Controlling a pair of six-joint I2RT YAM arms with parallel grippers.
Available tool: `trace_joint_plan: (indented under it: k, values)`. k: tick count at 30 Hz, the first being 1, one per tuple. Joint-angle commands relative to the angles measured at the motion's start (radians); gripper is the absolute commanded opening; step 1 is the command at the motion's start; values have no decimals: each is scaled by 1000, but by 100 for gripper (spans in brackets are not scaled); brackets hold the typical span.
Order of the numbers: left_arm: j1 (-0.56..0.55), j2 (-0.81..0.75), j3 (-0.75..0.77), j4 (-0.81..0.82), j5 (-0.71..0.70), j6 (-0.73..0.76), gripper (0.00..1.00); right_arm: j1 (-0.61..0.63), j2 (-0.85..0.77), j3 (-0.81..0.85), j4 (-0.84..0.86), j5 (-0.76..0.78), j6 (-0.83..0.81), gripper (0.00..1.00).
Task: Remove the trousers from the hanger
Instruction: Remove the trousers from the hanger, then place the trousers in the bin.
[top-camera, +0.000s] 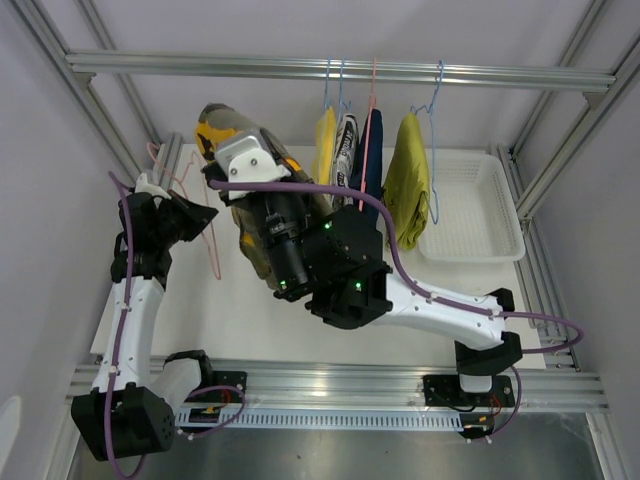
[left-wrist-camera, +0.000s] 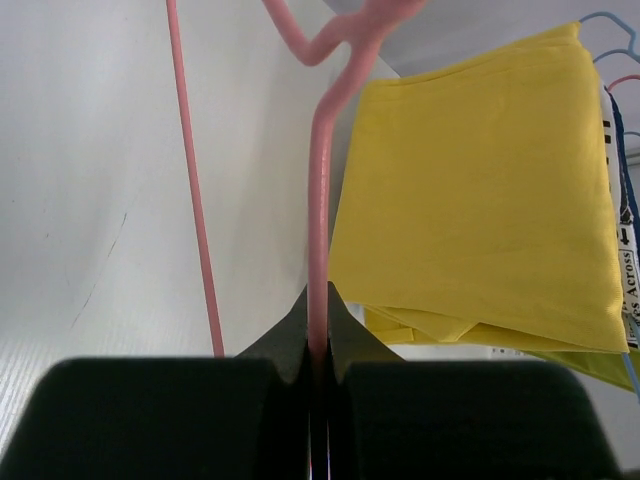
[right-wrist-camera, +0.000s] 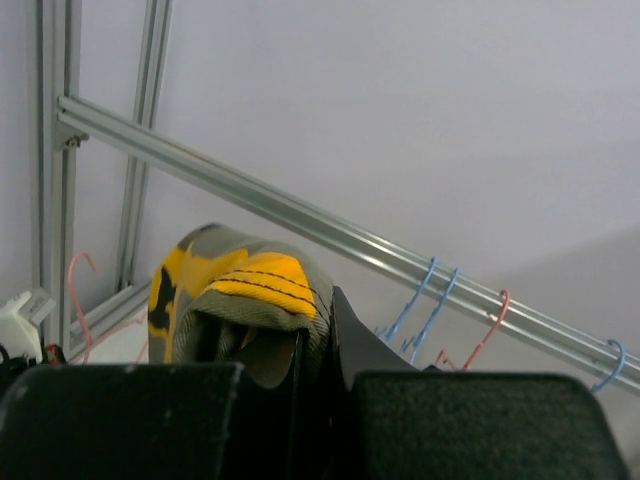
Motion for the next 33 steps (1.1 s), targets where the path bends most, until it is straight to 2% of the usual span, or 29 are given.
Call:
trace_joint_plan:
  k: [1, 9, 13, 20, 24, 27, 30, 33]
  values:
    - [-6, -4, 42, 28, 15, 29, 1, 39, -81, -21, 67, 23, -61, 0]
    - [-7, -4, 44, 38, 32, 31, 1, 102, -344, -390, 425, 152, -273, 0]
    - [-9, -10, 44, 39, 32, 36, 1, 118, -401, -484, 650, 199, -509, 0]
    - [-9, -13, 48, 33, 20, 43, 1, 167, -454, -487, 951, 226, -889, 0]
    - [-12, -10, 53, 33, 21, 49, 1, 175, -466, -464, 1068, 197, -1044, 0]
    - [-17, -5, 63, 19, 17, 62, 1, 176, -470, -377, 1077, 180, -1098, 0]
    - [-17, -4, 64, 21, 18, 63, 1, 161, -487, -335, 1030, 179, -1078, 0]
    - [-17, -2, 60, 25, 20, 63, 1, 83, -518, -324, 996, 191, -1039, 0]
